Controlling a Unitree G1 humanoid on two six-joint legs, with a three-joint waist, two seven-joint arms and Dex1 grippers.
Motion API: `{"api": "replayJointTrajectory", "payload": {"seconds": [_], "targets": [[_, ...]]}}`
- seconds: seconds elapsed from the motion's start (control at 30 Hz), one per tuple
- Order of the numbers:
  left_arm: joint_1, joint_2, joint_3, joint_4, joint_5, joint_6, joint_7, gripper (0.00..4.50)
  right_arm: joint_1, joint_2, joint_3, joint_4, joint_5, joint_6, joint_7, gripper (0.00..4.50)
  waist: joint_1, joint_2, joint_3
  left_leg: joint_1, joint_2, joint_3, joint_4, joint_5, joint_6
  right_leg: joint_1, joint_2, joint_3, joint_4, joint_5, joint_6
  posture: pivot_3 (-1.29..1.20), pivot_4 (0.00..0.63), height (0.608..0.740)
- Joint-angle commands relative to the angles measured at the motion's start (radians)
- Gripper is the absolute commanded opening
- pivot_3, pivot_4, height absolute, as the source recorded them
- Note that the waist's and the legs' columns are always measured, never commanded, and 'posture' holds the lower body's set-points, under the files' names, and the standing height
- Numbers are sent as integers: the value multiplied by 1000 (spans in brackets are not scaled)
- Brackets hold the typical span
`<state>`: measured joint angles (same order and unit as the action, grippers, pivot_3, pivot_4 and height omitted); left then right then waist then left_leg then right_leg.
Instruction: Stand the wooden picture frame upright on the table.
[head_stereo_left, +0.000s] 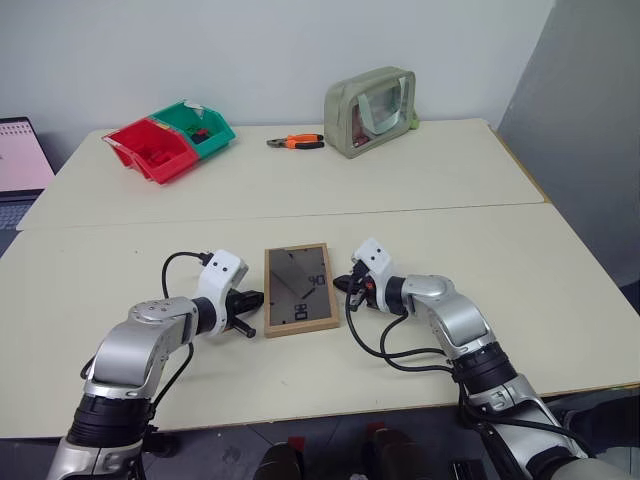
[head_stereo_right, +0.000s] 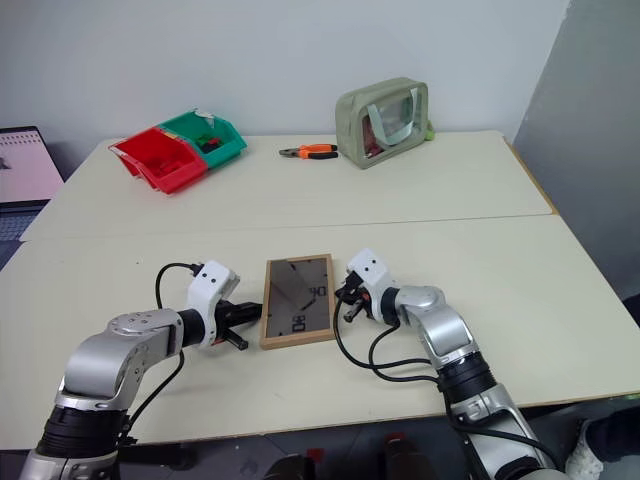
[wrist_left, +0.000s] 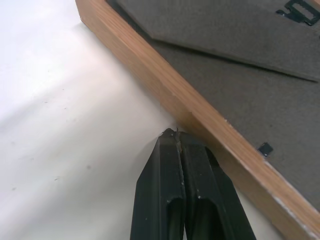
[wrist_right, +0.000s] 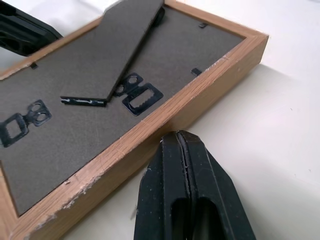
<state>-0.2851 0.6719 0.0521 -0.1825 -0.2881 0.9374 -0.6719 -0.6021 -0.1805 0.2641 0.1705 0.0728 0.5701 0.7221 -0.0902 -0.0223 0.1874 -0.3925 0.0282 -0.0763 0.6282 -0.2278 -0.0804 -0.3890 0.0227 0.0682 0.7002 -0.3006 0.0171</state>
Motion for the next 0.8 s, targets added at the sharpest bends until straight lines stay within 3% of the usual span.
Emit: {"api": "replayJointTrajectory", "payload": {"seconds": [0.03,0.1,0.2,0.37,0.5,0.8], "targets": [[42,103,12,42,28,-22,-34,21,-22,-33,-31,-27,-15,-58,-33,2,0,0,0,0,0,0,0,0,0,0,0,0,0,0,0,0,150,740],[45,140,56,41,-13,-28,-73,21,-28,-42,-55,-35,-14,-64,-58,2,0,0,0,0,0,0,0,0,0,0,0,0,0,-1,1,0,150,740],[49,189,131,34,-127,56,-170,516,-22,-53,-56,-56,-14,-79,-66,0,1,0,0,-1,0,0,0,0,0,-1,0,0,-1,-1,1,0,150,740],[-27,167,335,68,-485,532,-299,1582,-5,-53,-46,-71,-11,-87,-74,0,5,-1,0,-5,-1,-1,0,0,0,-3,0,-3,-2,-1,2,0,150,740],[-85,116,362,160,-505,648,-237,2434,4,-44,-36,-64,-14,-90,-79,0,10,-1,0,-6,-2,-3,1,0,0,-2,0,-5,-2,-2,3,0,150,740],[-91,44,269,241,-480,594,-178,4128,26,-57,-21,-67,-27,-92,-85,0,10,-1,0,-5,-1,-4,1,0,0,-2,-4,-5,-2,0,0,0,150,740]]}}
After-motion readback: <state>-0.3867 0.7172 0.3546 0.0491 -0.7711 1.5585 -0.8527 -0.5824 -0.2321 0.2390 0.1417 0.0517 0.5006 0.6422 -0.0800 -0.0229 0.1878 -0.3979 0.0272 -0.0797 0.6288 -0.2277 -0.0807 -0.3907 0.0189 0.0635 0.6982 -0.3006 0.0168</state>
